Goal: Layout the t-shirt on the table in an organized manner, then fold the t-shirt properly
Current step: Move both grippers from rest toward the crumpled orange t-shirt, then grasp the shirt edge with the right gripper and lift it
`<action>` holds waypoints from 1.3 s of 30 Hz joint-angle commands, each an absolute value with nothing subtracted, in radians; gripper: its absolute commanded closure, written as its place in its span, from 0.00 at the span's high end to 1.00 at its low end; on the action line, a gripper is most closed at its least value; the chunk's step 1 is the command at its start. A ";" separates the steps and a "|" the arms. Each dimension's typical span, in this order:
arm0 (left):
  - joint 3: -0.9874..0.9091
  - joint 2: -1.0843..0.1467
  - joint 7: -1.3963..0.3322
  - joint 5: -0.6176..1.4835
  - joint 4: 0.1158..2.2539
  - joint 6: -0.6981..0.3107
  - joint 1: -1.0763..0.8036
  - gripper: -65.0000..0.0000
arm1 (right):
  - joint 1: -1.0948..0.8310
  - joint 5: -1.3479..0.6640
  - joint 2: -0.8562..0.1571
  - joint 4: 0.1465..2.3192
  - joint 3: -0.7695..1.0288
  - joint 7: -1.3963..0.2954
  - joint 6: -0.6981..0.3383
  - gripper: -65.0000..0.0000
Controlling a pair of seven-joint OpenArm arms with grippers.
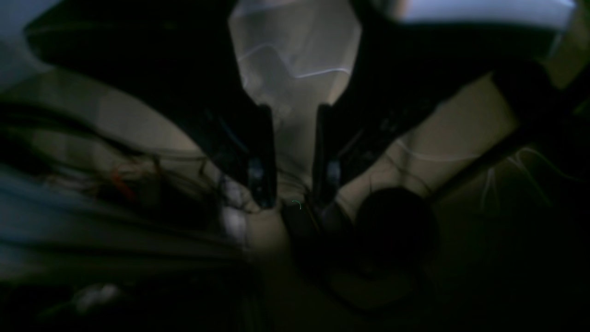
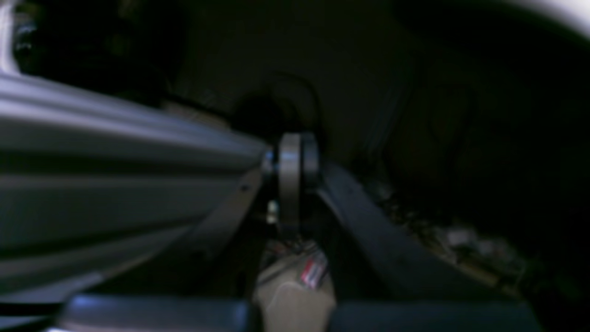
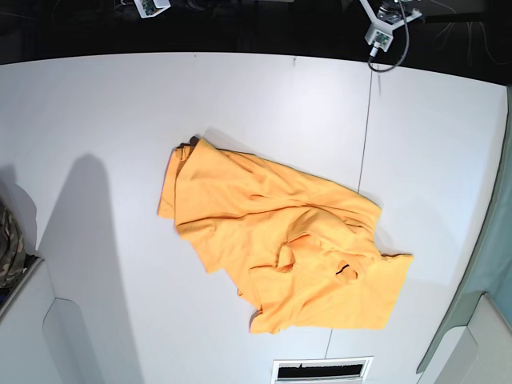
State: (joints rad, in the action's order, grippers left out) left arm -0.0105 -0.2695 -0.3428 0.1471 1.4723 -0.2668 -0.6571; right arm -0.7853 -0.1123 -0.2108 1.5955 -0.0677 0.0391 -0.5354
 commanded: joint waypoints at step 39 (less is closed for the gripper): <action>0.168 -0.430 -0.303 0.481 1.111 -0.290 0.228 0.45 | 0.152 -0.157 0.069 1.130 -0.058 -0.229 -0.302 0.53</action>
State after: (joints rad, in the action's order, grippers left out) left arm 0.1719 -0.4183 -0.3222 0.4732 1.0966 -0.2832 0.2054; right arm 0.1329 -0.1493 0.0647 1.1187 -0.0578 -0.2493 -0.2955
